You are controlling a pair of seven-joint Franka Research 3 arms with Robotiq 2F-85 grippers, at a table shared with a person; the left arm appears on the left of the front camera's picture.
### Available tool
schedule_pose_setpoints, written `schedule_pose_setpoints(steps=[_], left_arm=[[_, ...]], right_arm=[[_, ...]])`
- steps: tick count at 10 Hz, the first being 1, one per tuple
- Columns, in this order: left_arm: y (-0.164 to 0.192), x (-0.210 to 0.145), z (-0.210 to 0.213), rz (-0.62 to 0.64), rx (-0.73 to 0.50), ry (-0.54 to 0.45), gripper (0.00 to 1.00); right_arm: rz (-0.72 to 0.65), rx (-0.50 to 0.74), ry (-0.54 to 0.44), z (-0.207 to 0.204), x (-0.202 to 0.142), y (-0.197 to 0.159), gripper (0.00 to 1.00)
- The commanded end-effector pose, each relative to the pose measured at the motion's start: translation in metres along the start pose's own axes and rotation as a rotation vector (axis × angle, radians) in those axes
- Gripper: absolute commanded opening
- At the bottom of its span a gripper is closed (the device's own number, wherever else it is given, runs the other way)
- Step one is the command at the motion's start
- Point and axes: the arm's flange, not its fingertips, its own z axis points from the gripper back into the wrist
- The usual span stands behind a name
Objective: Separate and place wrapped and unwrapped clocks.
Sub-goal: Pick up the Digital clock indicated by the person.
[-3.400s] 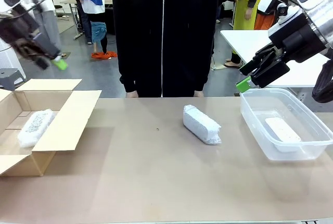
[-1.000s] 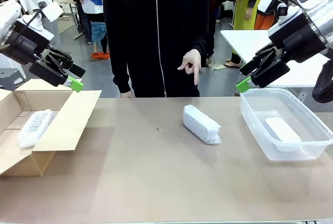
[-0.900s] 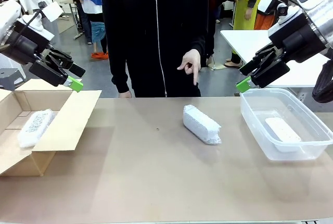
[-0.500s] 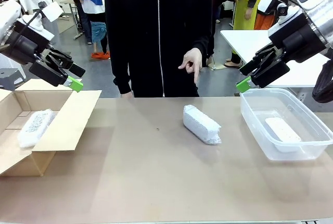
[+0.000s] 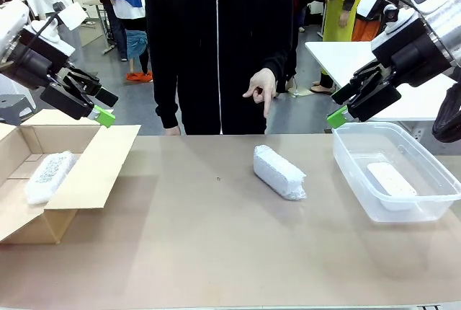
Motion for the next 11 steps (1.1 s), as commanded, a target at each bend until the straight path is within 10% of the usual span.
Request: schedule_pose_setpoints(steps=[1, 11], left_arm=[[-0.0003, 0.0015, -0.0010, -0.008, 0.012, -0.020, 1.00], [-0.0003, 0.0015, -0.0010, -0.008, 0.012, -0.020, 1.00]], right_arm=[[0.006, 0.026, -0.022, -0.0015, 0.0004, -0.0008, 1.00], [0.006, 0.026, -0.022, -0.0015, 0.0004, -0.0008, 1.00]])
